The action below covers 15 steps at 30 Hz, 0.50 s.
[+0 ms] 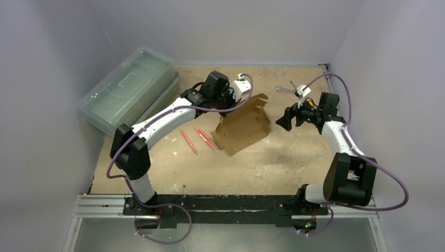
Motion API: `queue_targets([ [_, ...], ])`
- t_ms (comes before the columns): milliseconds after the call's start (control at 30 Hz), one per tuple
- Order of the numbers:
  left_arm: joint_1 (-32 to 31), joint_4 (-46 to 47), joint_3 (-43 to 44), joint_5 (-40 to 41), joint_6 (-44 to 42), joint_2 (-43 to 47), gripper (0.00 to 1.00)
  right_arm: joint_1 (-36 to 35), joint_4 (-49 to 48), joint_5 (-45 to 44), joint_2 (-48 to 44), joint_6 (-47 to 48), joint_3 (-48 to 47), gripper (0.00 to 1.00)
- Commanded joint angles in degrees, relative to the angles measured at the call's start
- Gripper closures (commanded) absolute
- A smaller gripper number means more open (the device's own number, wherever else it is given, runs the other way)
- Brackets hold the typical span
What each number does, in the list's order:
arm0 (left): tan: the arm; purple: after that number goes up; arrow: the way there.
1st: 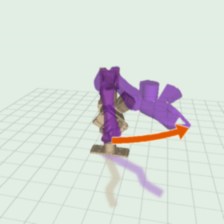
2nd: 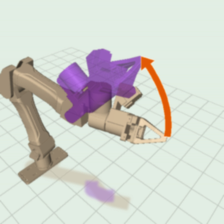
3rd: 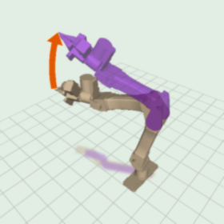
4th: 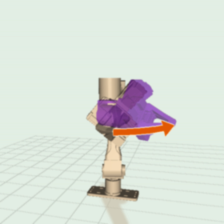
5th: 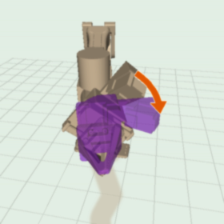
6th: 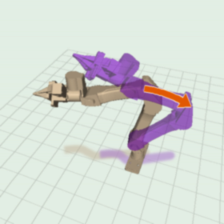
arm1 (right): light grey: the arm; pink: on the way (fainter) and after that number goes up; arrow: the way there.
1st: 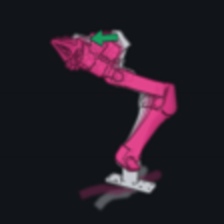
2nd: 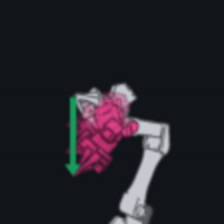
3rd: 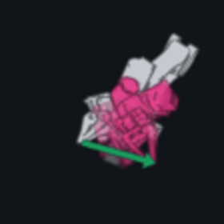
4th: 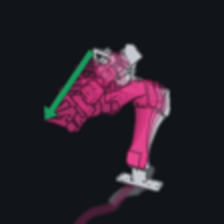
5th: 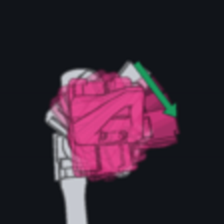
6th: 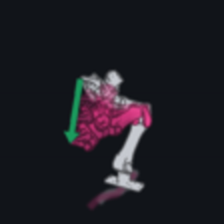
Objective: Fold the paper box
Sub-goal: Fold the paper box at the center of the board.
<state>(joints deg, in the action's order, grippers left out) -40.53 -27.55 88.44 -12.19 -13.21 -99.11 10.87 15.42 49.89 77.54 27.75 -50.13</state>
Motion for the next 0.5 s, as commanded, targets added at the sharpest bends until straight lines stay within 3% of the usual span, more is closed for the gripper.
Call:
queue_targets([
  [0,0.0,-1.2,4.3,-0.5,-0.1,-1.4,1.00,0.7,-5.5,-1.4,0.8,-2.1,-0.4,0.06],
  [267,0.0,-2.6,4.9,-4.0,2.0,-5.5,1.00,1.3,-3.3,-0.7,2.7,-1.2,-0.7,0.06],
  [467,0.4,-0.9,3.7,-0.1,3.7,-4.8,1.00,1.2,3.2,-0.3,6.3,1.8,-4.4,0.09],
])
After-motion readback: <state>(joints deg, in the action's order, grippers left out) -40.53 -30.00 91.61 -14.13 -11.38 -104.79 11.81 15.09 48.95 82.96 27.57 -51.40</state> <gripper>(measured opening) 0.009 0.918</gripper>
